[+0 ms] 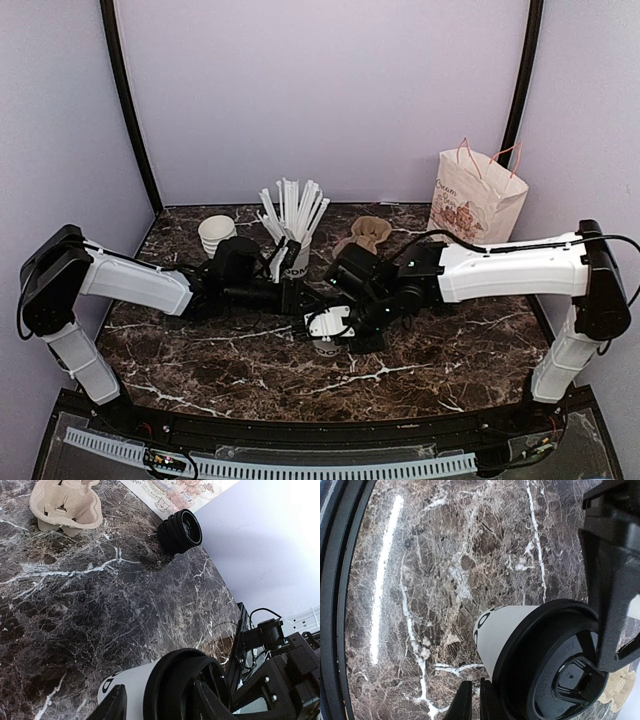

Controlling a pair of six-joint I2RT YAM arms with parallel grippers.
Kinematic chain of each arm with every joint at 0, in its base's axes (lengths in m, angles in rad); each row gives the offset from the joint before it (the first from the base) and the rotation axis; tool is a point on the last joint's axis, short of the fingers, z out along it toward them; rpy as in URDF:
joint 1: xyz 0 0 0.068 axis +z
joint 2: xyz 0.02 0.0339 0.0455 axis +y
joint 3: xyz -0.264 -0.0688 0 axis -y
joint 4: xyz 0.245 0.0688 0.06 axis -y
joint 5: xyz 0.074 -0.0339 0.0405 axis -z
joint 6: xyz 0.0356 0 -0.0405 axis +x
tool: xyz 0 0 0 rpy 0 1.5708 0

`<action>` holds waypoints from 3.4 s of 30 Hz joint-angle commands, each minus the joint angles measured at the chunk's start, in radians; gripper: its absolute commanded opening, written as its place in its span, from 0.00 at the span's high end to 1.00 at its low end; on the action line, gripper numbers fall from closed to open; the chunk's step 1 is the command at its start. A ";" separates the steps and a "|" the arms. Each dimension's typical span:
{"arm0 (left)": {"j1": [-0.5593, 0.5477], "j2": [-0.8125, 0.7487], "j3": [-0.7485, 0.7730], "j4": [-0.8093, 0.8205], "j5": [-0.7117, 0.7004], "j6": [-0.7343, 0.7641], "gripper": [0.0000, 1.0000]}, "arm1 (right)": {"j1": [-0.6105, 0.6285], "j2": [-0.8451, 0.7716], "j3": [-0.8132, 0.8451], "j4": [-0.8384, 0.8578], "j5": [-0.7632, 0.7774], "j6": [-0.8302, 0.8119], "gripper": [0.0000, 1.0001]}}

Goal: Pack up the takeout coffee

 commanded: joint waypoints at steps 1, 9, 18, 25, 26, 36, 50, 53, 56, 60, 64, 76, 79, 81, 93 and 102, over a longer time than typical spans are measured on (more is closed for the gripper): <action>-0.004 0.036 -0.022 -0.081 0.014 0.006 0.54 | 0.010 0.019 -0.044 0.056 0.059 0.014 0.92; -0.004 0.048 -0.026 -0.083 0.022 0.000 0.55 | 0.013 -0.043 -0.008 0.006 0.002 0.001 0.88; -0.004 0.056 -0.026 -0.076 0.023 -0.004 0.55 | 0.019 -0.016 0.102 -0.050 -0.032 0.036 0.84; -0.004 0.043 -0.037 -0.079 0.022 -0.004 0.55 | 0.020 0.016 0.077 -0.027 0.026 0.036 0.83; -0.004 0.043 -0.037 -0.080 0.022 -0.003 0.55 | 0.022 0.019 0.073 -0.024 0.037 0.034 0.83; -0.004 0.051 -0.038 -0.082 0.025 -0.002 0.55 | 0.040 0.059 -0.035 0.020 0.150 0.019 0.83; -0.004 0.061 -0.037 -0.094 0.028 0.003 0.55 | 0.050 0.120 -0.088 -0.015 0.130 0.038 0.85; -0.004 0.059 -0.042 -0.108 0.026 0.005 0.55 | 0.050 0.144 -0.098 -0.027 0.132 0.044 0.86; -0.004 0.053 -0.066 -0.111 0.021 -0.001 0.56 | 0.051 0.161 -0.110 -0.039 0.113 0.048 0.87; -0.004 0.042 -0.107 -0.093 0.014 -0.018 0.56 | 0.052 0.212 -0.121 -0.061 0.112 0.059 0.90; -0.003 0.029 -0.124 -0.076 0.015 -0.028 0.57 | 0.052 0.190 -0.112 -0.050 0.102 0.069 0.91; -0.008 -0.140 -0.122 -0.062 0.017 -0.064 0.57 | 0.044 -0.048 -0.006 -0.111 0.121 0.000 0.84; -0.009 -0.149 -0.102 -0.072 0.014 -0.074 0.56 | 0.037 -0.071 -0.004 -0.104 0.110 -0.008 0.84; -0.009 -0.153 -0.095 -0.078 0.008 -0.082 0.56 | 0.039 -0.074 -0.007 -0.102 0.094 -0.007 0.83; -0.011 -0.156 -0.026 -0.132 -0.042 -0.026 0.38 | 0.070 -0.084 -0.026 -0.044 0.122 -0.024 0.64; -0.011 -0.102 -0.028 -0.090 -0.016 -0.043 0.45 | 0.095 -0.068 0.010 -0.030 0.145 -0.026 0.65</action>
